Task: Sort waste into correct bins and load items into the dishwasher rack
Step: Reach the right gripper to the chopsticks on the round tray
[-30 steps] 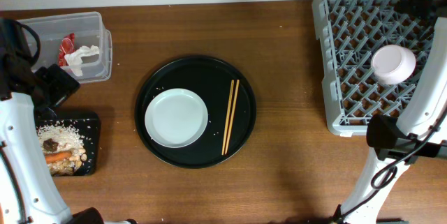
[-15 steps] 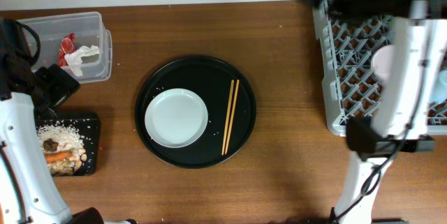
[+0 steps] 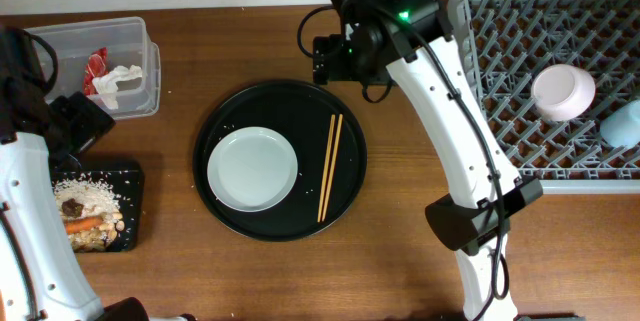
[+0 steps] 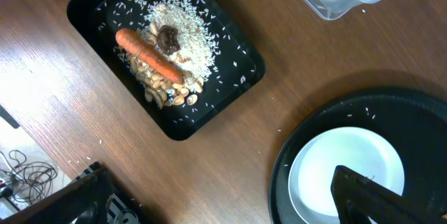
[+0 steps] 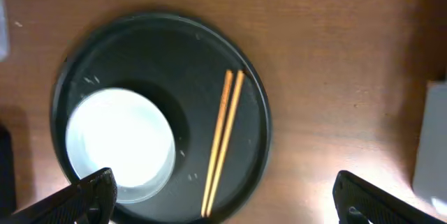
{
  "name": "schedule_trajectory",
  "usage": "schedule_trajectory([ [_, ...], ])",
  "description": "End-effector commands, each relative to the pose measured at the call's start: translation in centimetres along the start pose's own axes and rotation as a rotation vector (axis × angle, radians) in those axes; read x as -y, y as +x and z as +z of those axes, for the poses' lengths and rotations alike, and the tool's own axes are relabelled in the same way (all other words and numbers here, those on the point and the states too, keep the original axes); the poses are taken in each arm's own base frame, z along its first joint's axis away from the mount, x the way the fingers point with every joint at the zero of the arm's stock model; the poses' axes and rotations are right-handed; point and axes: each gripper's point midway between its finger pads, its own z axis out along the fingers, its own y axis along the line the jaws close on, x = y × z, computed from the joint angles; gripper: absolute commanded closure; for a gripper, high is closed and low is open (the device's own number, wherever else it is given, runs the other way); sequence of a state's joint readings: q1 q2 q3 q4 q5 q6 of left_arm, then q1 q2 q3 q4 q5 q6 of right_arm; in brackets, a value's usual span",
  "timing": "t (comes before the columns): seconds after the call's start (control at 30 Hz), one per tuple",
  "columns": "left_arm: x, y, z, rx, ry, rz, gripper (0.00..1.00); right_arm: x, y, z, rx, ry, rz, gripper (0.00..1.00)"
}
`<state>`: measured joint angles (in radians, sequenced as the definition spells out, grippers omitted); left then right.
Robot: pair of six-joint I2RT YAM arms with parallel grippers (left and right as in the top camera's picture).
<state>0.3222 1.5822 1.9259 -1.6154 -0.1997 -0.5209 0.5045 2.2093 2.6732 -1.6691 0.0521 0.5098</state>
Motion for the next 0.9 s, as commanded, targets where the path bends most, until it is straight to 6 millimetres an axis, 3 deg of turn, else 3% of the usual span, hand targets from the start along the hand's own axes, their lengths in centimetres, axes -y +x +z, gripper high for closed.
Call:
schedule_trajectory([
  [0.0, -0.4, -0.2, 0.3, 0.000, -0.022, -0.013, 0.01, -0.4, 1.5, -0.1, -0.056, -0.018, 0.010, 0.02],
  [0.17, -0.4, -0.2, 0.3, 0.000, -0.023, -0.013, 0.01, -3.2, 4.5, 5.1, -0.167, 0.003, -0.023, 0.02],
  [0.2, -0.4, -0.2, 0.3, 0.000, -0.022, -0.013, 0.01, -3.8, 5.1, 6.6, -0.178, 0.006, -0.030, 0.02],
  [0.23, -0.4, -0.2, 0.3, 0.000, -0.023, -0.013, 0.01, -4.2, 6.1, 9.9, -0.196, 0.025, 0.025, 0.01],
  [0.37, -0.4, -0.2, 0.3, 0.000, -0.022, -0.013, 0.01, -4.2, 7.6, 14.8, -0.222, 0.020, 0.093, 0.00],
  [0.57, -0.4, -0.2, 0.3, 0.000, -0.022, -0.013, 0.01, -4.8, 8.8, 19.0, -0.216, -0.037, 0.096, 0.09],
  [0.87, -0.5, -0.2, 0.3, 0.000, -0.023, -0.014, 0.01, -3.9, 7.9, 20.7, -0.150, 0.010, 0.128, 0.13],
])
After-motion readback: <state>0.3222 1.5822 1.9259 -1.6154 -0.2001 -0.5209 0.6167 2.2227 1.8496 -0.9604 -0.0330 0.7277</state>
